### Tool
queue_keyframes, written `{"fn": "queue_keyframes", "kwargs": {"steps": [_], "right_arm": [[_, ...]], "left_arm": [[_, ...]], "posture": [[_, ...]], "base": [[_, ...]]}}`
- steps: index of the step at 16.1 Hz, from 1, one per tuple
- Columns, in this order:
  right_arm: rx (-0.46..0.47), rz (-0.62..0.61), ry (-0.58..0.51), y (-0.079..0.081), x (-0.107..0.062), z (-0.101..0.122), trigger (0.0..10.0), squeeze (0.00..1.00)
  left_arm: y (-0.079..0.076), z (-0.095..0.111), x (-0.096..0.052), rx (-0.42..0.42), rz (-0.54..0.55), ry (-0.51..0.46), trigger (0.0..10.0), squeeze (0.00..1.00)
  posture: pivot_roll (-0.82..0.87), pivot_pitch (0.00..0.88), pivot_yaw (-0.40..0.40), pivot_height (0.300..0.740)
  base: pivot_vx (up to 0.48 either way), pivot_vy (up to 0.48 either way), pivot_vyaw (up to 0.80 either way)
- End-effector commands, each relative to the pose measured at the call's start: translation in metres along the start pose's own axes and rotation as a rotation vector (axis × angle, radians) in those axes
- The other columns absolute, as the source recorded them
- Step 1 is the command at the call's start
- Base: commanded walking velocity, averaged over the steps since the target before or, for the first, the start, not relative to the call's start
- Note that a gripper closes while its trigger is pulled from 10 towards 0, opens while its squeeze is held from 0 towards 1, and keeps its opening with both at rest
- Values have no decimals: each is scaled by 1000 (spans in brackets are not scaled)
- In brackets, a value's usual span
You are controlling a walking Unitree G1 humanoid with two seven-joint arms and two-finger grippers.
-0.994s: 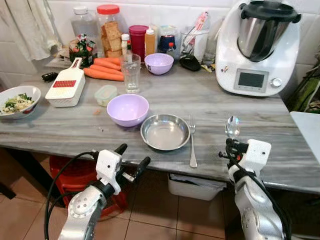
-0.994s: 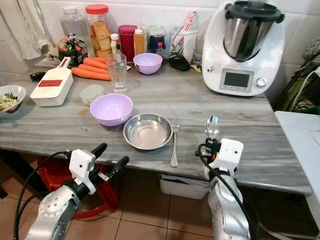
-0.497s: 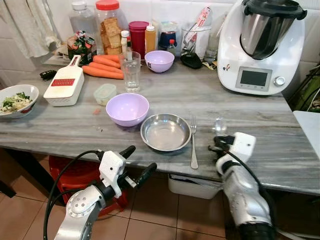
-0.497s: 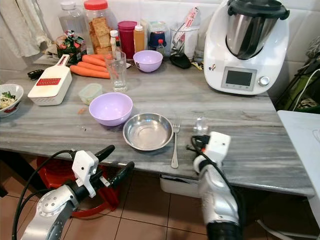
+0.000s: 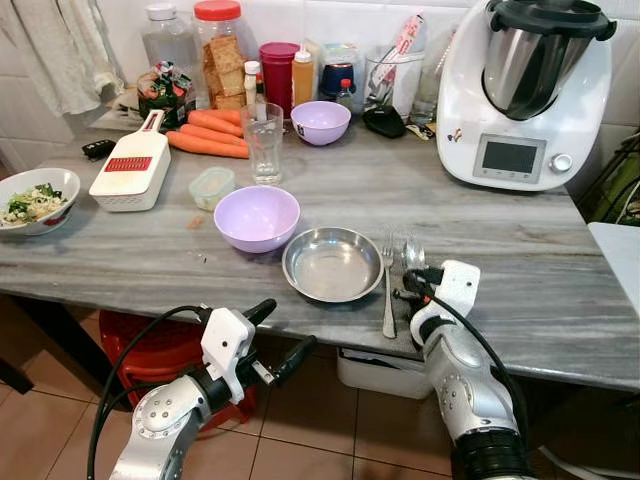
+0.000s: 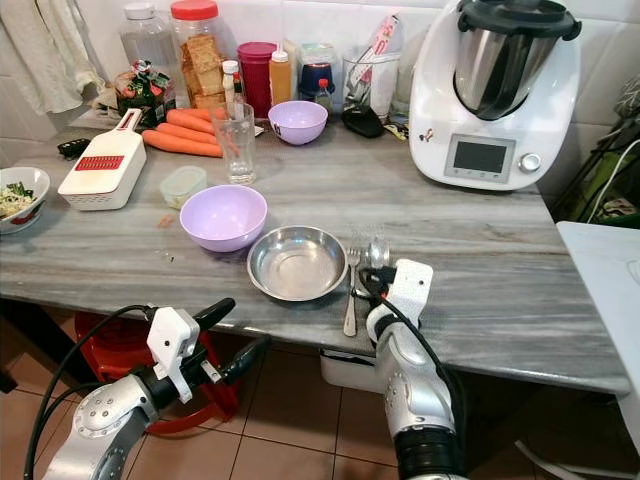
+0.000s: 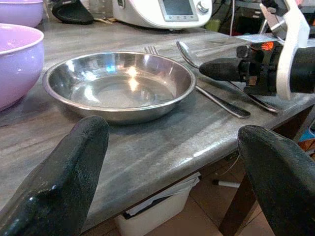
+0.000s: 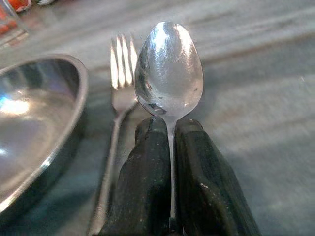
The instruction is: Setting the table
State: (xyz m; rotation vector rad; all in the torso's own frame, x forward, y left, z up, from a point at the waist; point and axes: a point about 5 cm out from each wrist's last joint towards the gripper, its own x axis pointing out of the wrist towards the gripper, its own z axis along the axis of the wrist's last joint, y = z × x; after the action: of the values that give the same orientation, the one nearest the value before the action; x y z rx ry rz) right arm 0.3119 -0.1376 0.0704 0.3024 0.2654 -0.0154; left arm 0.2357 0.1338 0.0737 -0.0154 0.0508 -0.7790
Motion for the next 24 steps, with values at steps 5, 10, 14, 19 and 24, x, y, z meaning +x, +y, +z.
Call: {"fn": "queue_keyframes", "kwargs": {"steps": [5, 10, 14, 19, 24], "right_arm": [[-18, -28, -27, -7, 11, 12, 10000, 0], [-3, -17, -14, 0, 20, 12, 10000, 0], [-5, -4, -3, 4, 23, 9, 10000, 0], [-10, -12, 3, -1, 23, 6, 10000, 1000], [-14, -18, -10, -3, 24, 9, 10000, 1000]], "left_arm": [[-3, 2, 4, 4, -50, -5, 10000, 0], [-5, 2, 5, 3, -66, -1, 10000, 0], [-2, 0, -2, -1, -71, 4, 10000, 0], [15, -11, -10, -14, -73, 24, 10000, 0], [17, -31, -2, -36, -72, 55, 10000, 0]], "posture": [[-60, 0, -16, 740], [-53, 0, -15, 740], [-49, 0, -16, 740], [-54, 0, -20, 740], [-54, 0, -23, 740]], "base": [[0, 0, 0], [0, 0, 0], [0, 0, 0], [0, 0, 0], [0, 0, 0]]}}
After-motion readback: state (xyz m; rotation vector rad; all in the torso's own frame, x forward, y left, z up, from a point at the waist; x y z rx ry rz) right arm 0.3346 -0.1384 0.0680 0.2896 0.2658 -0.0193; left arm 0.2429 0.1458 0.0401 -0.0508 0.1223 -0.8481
